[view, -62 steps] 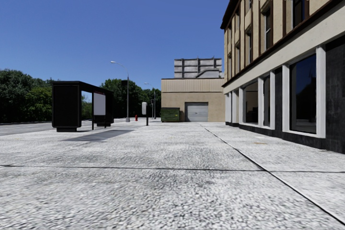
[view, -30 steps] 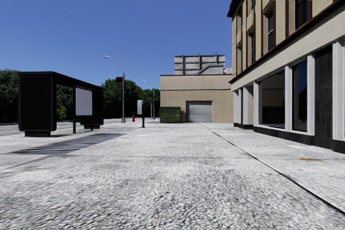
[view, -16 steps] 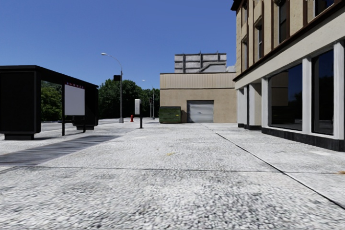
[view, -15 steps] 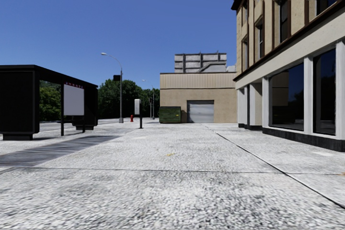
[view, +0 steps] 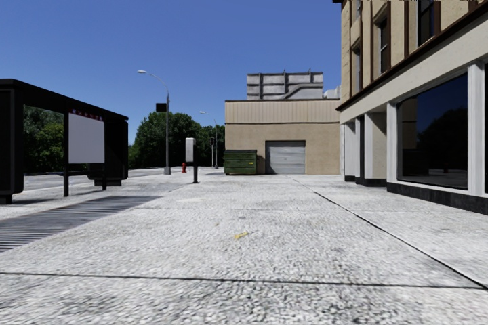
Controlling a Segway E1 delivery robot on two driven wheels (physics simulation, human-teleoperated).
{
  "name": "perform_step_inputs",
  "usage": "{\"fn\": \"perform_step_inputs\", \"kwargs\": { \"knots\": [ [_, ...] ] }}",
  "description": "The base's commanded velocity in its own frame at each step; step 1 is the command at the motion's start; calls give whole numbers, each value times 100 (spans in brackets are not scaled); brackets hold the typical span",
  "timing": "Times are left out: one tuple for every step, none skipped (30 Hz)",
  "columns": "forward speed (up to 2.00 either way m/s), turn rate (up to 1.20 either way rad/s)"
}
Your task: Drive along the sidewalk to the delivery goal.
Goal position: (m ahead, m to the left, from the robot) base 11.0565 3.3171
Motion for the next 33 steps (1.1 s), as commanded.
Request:
{"fn": "perform_step_inputs", "kwargs": {
  "knots": [
    [171, 0],
    [171, 0],
    [171, 0],
    [171, 0],
    [171, 0],
    [171, 0],
    [171, 0],
    [171, 0],
    [171, 0],
    [171, 0],
    [171, 0],
    [171, 0],
    [171, 0],
    [172, 0],
    [172, 0],
    [172, 0],
    [172, 0],
    [172, 0],
    [172, 0],
    [172, 0],
    [172, 0],
    [172, 0],
    [172, 0],
    [172, 0],
    [172, 0],
    [172, 0],
    [172, 0],
    [172, 0],
    [172, 0],
    [172, 0],
    [172, 0],
    [172, 0],
    [172, 0]
  ]
}}
